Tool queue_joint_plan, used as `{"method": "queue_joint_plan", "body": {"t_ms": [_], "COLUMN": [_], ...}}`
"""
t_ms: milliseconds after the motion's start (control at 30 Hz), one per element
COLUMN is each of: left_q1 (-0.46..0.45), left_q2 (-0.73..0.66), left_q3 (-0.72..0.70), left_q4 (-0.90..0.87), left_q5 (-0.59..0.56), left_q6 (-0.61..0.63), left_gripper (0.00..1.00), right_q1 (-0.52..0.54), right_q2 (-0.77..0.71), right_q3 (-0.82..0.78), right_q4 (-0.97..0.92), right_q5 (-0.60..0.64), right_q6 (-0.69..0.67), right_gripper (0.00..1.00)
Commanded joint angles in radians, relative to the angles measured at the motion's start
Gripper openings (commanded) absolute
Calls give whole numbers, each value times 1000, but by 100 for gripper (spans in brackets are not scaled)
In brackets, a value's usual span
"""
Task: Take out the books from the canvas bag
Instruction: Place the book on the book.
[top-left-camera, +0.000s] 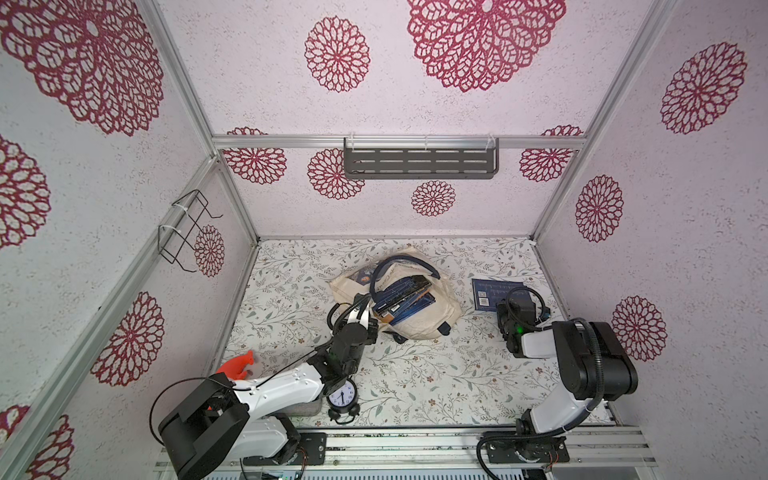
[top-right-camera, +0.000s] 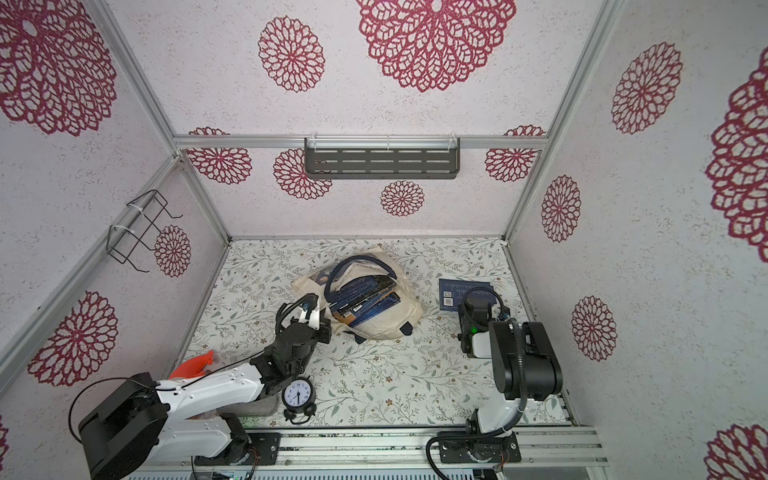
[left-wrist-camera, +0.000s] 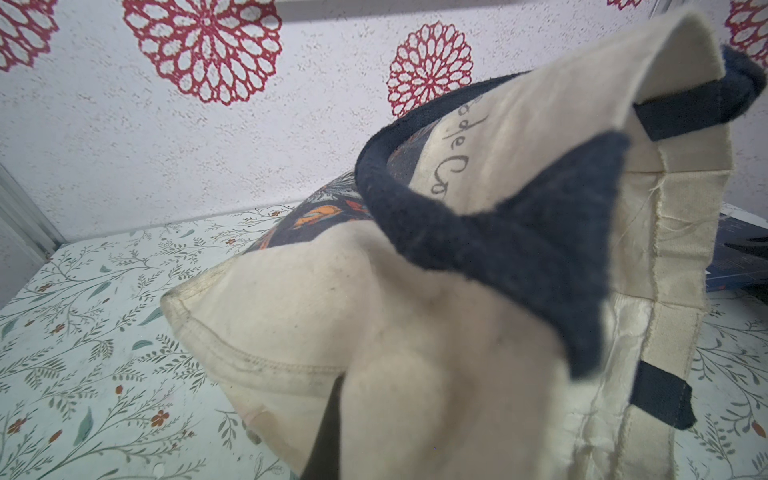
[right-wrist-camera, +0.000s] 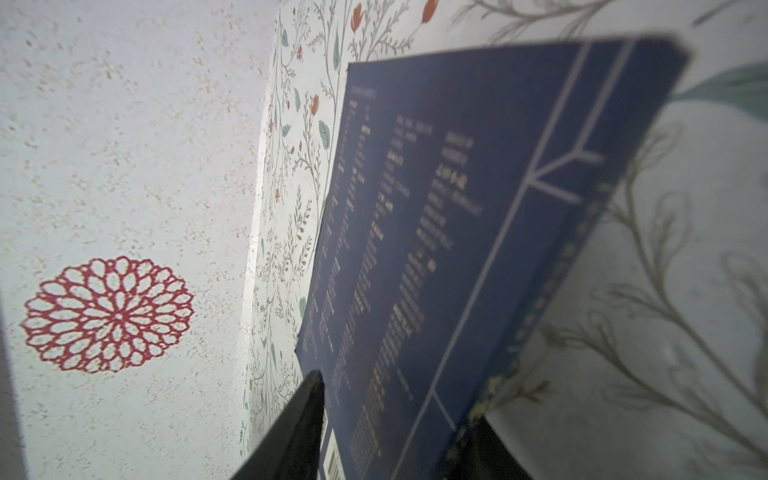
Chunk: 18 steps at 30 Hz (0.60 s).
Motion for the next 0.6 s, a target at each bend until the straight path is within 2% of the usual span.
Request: {"method": "queue_joint_plan", "body": {"t_ms": [0,167,567], "left_q1": [3,4,1], "left_q2": [-5,-8,-6], "left_q3": [33,34,35], "left_q4": [58,58,56], "left_q5": [-2,2,6], "left_q6": [5,5,6], "left_gripper": [0,0,0], "right_q1": [-6,-6,-12], "right_q2": [-21,-40,-20], "right_q3": [39,67,121], "right_q4": [-42,-132,-162], "right_q5": [-35,-39,-7], "right_q6": [-35,-74,-142], "right_gripper": [51,58,62]}}
